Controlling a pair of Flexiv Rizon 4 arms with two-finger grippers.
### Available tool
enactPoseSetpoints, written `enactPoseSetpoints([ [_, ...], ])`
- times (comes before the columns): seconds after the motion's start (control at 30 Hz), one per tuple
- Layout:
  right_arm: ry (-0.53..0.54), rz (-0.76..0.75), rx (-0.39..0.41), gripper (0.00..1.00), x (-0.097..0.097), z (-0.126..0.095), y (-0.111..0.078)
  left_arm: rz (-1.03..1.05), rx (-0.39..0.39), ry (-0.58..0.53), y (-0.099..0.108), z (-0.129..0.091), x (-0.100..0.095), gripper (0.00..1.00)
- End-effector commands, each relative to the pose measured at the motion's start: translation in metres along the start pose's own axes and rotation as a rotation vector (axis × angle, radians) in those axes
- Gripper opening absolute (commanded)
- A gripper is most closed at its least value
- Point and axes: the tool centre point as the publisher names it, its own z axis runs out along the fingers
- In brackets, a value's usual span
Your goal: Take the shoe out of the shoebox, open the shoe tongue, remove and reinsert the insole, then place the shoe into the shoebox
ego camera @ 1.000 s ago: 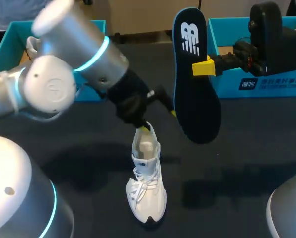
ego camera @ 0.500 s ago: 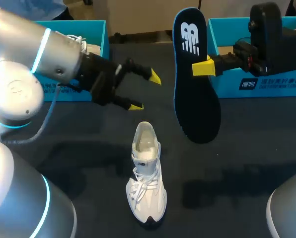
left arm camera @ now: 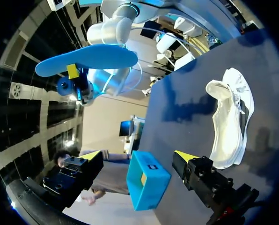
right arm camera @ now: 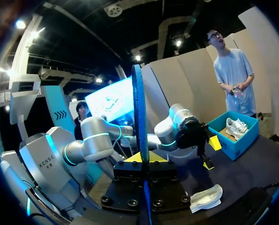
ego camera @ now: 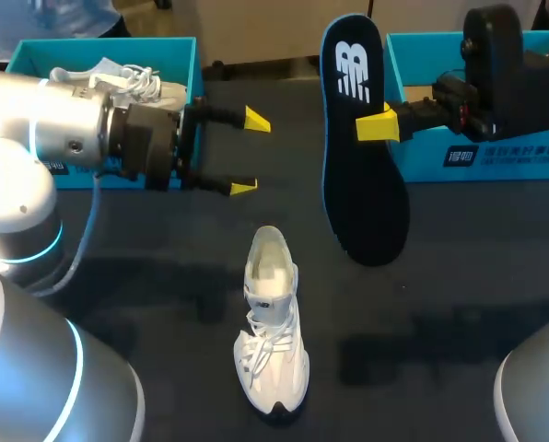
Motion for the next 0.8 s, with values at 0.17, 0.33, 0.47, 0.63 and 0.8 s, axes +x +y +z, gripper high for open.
enactPoseSetpoints([
  [0.17, 0.001, 0.001, 0.003, 0.00, -0.002, 0.002, 0.001, 0.060, -0.011, -0.022, 0.002, 0.002, -0.004, 1.00],
  [0.33, 0.001, 0.001, 0.003, 0.00, -0.002, 0.002, 0.001, 0.149, 0.031, -0.086, 0.002, -0.004, -0.020, 1.00],
  [0.47, 0.001, 0.001, 0.003, 0.00, -0.002, 0.002, 0.001, 0.217, 0.051, -0.116, 0.003, -0.012, -0.028, 1.00],
  [0.63, 0.001, 0.001, 0.003, 0.00, -0.002, 0.002, 0.001, 0.226, 0.022, -0.127, 0.003, -0.015, -0.033, 1.00],
  [0.8, 0.095, 0.041, 0.053, 0.00, -0.049, 0.002, 0.023, 0.240, -0.028, -0.148, 0.001, -0.017, -0.034, 1.00],
])
